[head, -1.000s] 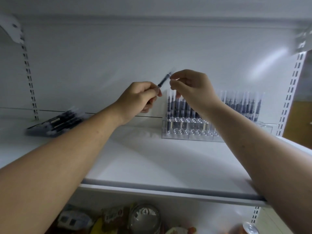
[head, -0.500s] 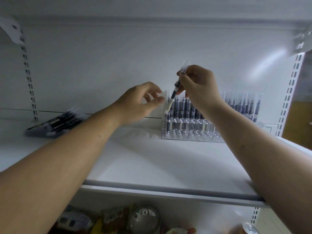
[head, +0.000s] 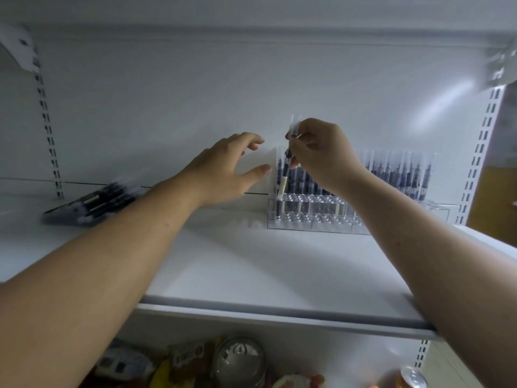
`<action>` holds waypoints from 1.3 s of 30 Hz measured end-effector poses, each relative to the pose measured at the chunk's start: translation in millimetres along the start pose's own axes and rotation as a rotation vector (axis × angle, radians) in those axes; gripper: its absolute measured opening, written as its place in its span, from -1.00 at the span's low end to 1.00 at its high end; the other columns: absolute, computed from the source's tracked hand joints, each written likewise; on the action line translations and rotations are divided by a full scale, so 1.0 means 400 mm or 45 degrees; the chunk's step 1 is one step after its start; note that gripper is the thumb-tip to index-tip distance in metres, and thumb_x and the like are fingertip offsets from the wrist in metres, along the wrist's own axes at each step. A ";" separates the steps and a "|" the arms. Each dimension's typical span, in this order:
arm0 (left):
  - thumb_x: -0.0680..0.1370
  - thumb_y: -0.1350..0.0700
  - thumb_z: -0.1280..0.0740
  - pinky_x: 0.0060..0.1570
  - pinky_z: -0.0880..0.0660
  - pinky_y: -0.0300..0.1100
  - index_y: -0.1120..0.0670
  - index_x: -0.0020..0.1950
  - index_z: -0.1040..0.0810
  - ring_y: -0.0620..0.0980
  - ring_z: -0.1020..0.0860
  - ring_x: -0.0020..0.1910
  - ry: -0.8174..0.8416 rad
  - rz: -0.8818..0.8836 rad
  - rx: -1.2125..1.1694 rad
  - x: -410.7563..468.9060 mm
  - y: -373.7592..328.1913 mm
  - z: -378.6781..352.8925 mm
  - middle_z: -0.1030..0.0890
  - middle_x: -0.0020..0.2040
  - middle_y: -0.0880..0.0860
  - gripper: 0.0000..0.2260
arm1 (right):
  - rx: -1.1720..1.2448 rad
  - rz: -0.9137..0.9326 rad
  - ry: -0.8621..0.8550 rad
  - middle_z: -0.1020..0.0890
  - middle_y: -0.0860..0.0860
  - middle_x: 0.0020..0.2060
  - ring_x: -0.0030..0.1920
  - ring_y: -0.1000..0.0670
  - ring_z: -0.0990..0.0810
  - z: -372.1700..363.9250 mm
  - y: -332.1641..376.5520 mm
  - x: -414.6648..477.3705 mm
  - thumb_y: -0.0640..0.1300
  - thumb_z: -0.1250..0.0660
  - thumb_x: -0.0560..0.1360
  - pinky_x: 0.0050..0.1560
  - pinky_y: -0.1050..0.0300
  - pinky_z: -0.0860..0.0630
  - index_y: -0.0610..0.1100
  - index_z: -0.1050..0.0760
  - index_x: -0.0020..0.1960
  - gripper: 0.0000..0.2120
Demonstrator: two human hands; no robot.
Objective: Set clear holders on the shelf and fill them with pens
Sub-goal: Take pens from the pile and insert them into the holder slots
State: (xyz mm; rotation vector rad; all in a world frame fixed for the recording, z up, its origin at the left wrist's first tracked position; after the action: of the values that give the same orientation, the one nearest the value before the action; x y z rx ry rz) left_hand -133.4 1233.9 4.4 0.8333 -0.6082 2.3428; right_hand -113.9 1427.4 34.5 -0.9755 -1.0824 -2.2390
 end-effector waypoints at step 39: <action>0.65 -0.22 -0.28 0.24 -0.53 -0.01 -0.10 0.50 -0.37 -0.06 -0.50 0.26 0.066 0.271 0.433 -0.077 0.074 0.111 -0.50 0.36 -0.12 -0.54 | -0.500 0.559 0.195 -0.60 0.10 0.16 0.18 0.06 -0.53 -0.124 0.169 -0.035 0.15 -0.33 0.60 0.24 0.09 -0.37 0.04 -0.50 0.35 -0.63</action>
State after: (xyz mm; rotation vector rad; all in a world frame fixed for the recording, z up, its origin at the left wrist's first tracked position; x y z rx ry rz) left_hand -114.3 1175.5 8.3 0.8866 -0.2900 2.7007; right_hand -80.0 1349.4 34.2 -1.0511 -0.3205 -2.1409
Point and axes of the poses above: each hand's wrist, its own x-axis towards the middle knuckle, its own z-axis out of the back of the hand, y = z × x, the point moved 6 cm from there along x, towards the middle knuckle
